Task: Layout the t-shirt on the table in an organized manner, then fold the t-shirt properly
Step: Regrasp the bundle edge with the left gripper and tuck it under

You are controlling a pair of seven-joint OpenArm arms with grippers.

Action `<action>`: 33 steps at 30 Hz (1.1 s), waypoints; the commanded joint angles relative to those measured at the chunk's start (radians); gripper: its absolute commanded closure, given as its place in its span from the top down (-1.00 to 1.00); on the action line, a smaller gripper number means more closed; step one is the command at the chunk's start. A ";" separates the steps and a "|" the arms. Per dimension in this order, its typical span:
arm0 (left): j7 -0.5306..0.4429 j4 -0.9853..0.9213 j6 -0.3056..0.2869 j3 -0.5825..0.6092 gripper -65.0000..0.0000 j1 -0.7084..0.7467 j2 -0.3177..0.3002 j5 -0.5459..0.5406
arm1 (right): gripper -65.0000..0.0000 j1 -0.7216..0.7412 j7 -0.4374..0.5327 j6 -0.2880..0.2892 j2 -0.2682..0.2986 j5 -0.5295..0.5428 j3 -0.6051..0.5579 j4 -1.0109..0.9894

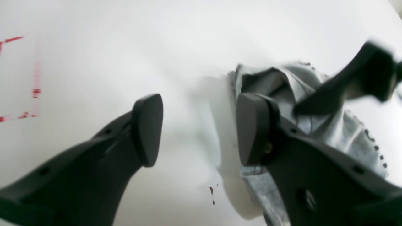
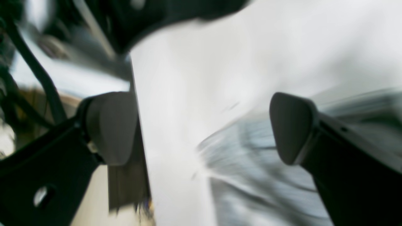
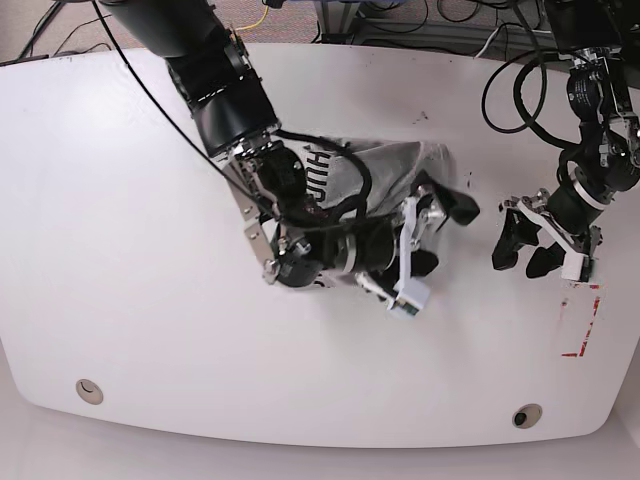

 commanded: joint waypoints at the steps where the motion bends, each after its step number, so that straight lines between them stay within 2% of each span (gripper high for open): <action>1: -0.014 0.018 -0.003 -0.008 0.06 -0.018 -0.011 -0.060 | 1.00 0.053 0.021 0.006 0.023 0.024 0.049 0.019; 8: 0.021 0.018 -0.003 -0.002 0.06 -0.004 -0.001 -0.181 | 1.00 0.111 0.047 0.006 0.112 0.022 0.135 -0.042; 13: 0.078 0.018 -0.004 -0.002 0.06 0.024 0.084 -0.253 | 1.00 0.122 0.116 0.006 0.193 0.022 0.149 -0.103; 18: 0.090 0.016 -0.004 0.041 0.06 0.061 0.124 -0.289 | 1.00 0.125 0.194 0.006 0.235 0.022 0.145 -0.137; 25: 0.090 0.018 -0.013 0.205 0.06 0.095 0.177 -0.241 | 1.00 0.131 0.267 0.006 0.275 0.014 0.145 -0.260; 29: 0.090 0.018 -0.052 0.280 0.06 0.101 0.205 -0.177 | 1.00 0.132 0.326 0.008 0.279 -0.067 0.145 -0.329; 33: 0.090 0.015 -0.055 0.329 0.06 0.101 0.225 -0.089 | 1.00 0.122 0.372 0.016 0.276 -0.134 0.145 -0.386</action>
